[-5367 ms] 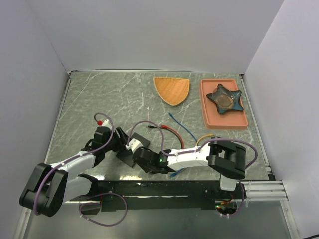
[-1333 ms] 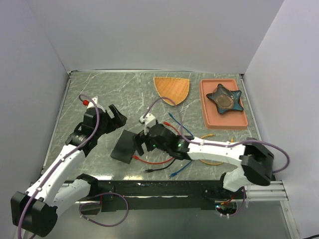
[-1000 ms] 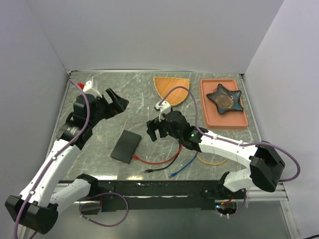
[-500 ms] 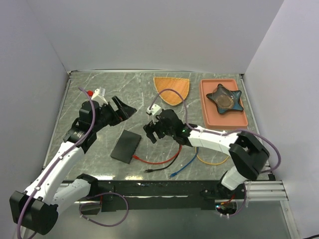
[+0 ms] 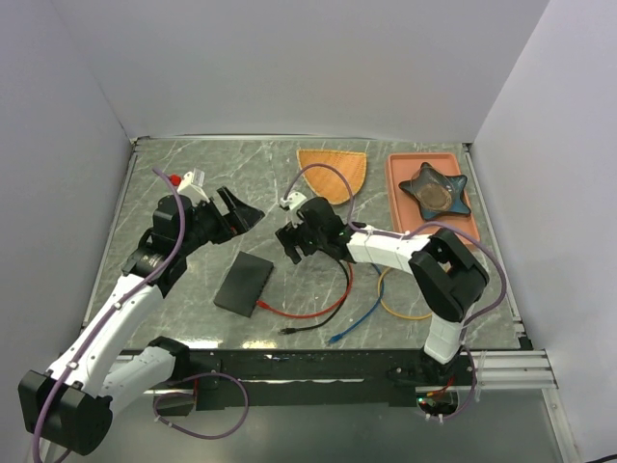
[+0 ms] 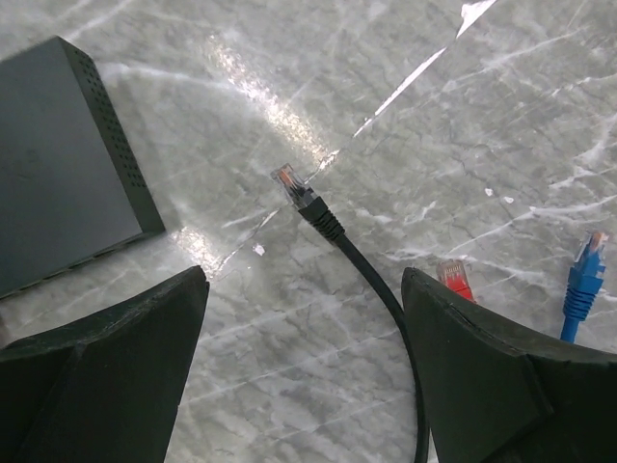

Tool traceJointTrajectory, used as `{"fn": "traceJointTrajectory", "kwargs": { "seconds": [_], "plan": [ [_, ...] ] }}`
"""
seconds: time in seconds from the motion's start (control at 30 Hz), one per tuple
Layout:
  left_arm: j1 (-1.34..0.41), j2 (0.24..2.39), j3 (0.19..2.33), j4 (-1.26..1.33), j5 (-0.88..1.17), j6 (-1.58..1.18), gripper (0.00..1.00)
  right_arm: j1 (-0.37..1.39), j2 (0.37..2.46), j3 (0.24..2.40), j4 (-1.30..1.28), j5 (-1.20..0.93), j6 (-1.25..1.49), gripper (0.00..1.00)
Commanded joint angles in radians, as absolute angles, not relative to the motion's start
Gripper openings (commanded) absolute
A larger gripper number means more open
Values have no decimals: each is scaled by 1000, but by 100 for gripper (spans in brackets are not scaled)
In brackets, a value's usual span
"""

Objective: Insert the plug into the switch port

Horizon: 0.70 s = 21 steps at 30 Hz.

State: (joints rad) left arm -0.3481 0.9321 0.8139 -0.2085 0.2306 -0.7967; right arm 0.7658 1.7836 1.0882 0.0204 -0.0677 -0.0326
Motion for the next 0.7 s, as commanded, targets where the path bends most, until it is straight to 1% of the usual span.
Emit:
{"fn": "traceJointTrajectory", "kwargs": {
  "seconds": [0.0, 0.23, 0.3, 0.33, 0.37, 0.47, 0.67],
  "plan": [
    [-345, 936, 861, -192, 244, -781, 96, 769, 1816, 1153, 5, -49, -57, 88],
    [-345, 946, 848, -190, 247, -793, 96, 767, 1870, 1207, -52, -18, -41, 85],
    [-345, 945, 841, -183, 252, -798, 96, 769, 1911, 1253, -98, -2, -35, 78],
    [-345, 942, 839, -183, 252, -799, 96, 769, 1925, 1270, -110, 20, -35, 72],
    [-345, 940, 842, -186, 253, -799, 96, 767, 1939, 1305, -130, 23, -37, 62],
    [-345, 936, 845, -196, 247, -795, 96, 769, 1979, 1342, -167, 23, -38, 62],
    [-345, 931, 851, -212, 229, -785, 96, 770, 1996, 1330, -167, 21, -35, 62]
  ]
}}
